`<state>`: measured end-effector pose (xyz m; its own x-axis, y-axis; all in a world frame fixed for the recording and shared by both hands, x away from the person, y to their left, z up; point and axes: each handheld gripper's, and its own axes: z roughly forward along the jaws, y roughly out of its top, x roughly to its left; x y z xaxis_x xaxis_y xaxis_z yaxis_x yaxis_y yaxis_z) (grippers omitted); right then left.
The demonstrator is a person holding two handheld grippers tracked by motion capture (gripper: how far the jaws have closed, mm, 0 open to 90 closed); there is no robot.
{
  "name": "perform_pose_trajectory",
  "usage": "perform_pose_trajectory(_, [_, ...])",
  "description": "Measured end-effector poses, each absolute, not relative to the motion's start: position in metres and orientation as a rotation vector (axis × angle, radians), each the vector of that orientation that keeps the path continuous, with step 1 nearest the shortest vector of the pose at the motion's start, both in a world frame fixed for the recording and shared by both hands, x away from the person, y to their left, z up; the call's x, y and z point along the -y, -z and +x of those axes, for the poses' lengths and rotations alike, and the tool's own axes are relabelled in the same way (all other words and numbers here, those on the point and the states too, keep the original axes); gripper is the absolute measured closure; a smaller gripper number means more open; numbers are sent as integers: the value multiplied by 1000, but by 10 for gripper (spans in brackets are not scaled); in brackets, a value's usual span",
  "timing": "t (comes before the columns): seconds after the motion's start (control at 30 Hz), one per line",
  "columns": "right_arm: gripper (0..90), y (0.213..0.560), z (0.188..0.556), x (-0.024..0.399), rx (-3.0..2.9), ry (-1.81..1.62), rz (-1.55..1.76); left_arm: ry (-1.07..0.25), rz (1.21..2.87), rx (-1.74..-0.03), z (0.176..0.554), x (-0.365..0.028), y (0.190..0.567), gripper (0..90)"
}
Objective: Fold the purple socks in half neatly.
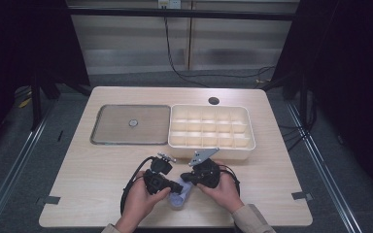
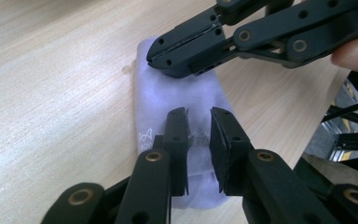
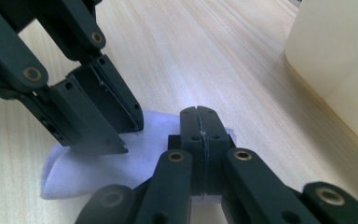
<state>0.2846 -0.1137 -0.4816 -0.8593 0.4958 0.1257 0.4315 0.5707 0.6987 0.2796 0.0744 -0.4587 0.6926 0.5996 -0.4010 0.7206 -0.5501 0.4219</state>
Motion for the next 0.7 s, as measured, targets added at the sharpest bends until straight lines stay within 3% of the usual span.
perform_pose_trajectory(0.7, [900, 487, 284, 112, -2698, -1195, 807, 183, 2370, -1001, 268, -69, 464, 783])
